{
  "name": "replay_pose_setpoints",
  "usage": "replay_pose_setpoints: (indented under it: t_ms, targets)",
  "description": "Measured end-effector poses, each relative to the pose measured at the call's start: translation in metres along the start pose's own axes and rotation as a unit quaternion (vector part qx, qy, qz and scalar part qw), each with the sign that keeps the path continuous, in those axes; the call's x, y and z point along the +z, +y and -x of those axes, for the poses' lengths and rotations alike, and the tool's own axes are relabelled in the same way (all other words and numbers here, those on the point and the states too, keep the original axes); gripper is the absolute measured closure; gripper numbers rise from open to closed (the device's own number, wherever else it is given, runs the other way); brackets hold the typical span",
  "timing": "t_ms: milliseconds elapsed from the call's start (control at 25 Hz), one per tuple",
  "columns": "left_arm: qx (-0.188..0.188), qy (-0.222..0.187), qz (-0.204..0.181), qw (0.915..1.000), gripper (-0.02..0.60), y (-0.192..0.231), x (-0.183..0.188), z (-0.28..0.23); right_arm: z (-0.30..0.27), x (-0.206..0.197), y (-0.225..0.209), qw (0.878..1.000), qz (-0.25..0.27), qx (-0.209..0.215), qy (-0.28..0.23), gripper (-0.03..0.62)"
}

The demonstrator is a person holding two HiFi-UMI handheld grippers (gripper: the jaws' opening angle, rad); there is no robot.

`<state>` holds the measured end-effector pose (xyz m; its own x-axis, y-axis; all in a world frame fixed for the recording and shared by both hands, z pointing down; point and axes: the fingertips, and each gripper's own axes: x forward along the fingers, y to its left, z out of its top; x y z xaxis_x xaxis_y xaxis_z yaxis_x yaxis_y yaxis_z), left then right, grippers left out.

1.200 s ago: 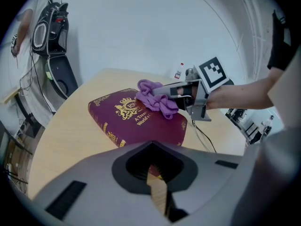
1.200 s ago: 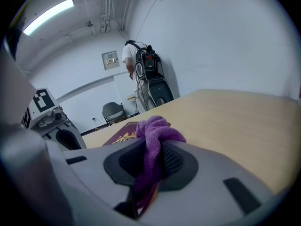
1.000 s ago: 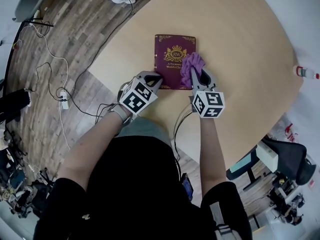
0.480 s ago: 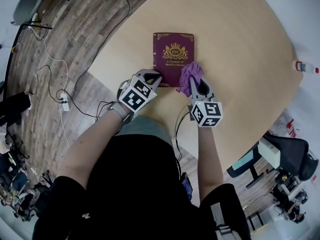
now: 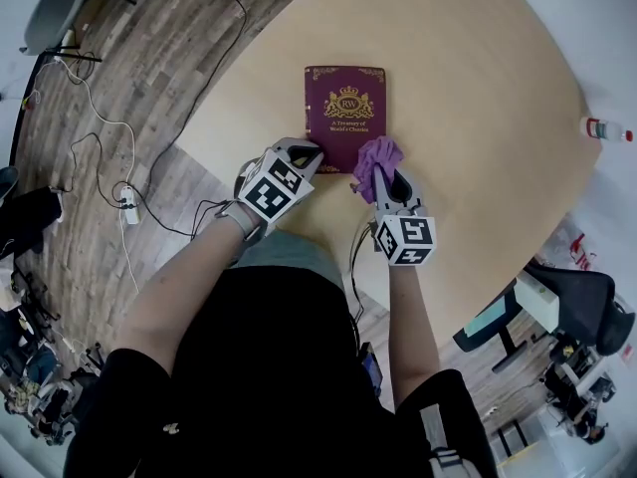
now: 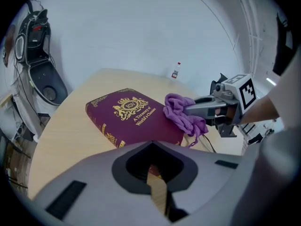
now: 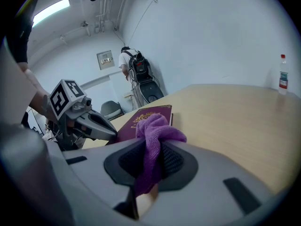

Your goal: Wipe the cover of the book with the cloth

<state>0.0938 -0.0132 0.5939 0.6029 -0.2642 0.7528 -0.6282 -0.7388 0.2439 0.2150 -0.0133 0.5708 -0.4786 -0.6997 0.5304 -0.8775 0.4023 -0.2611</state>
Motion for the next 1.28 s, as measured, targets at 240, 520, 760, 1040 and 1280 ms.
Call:
replay_pose_setpoints:
  t_ms: [240,520,760,1040,1280]
  targets:
    - [-0.002,0.0,0.0,1.0,0.563,0.0,0.0,0.0,0.001,-0.007,0.019,1.0,0.014,0.013,0.023,0.523]
    - [-0.004,-0.004,0.003,1.0,0.563,-0.002,0.001,0.001,-0.006,-0.009,0.029,0.998,0.019,0.019,0.053,0.525]
    - [-0.006,-0.008,0.004,0.9999,0.561,-0.001,0.001,0.001,-0.021,-0.004,0.035,0.996,0.018,0.025,0.086,0.525]
    - [-0.012,-0.009,0.005,0.9999,0.561,-0.002,0.002,0.0,-0.042,0.006,0.033,0.993,0.009,0.026,0.113,0.525]
    - [-0.016,-0.01,0.006,0.9998,0.563,-0.001,0.001,0.0,-0.057,0.015,0.027,0.991,-0.007,0.023,0.134,0.526]
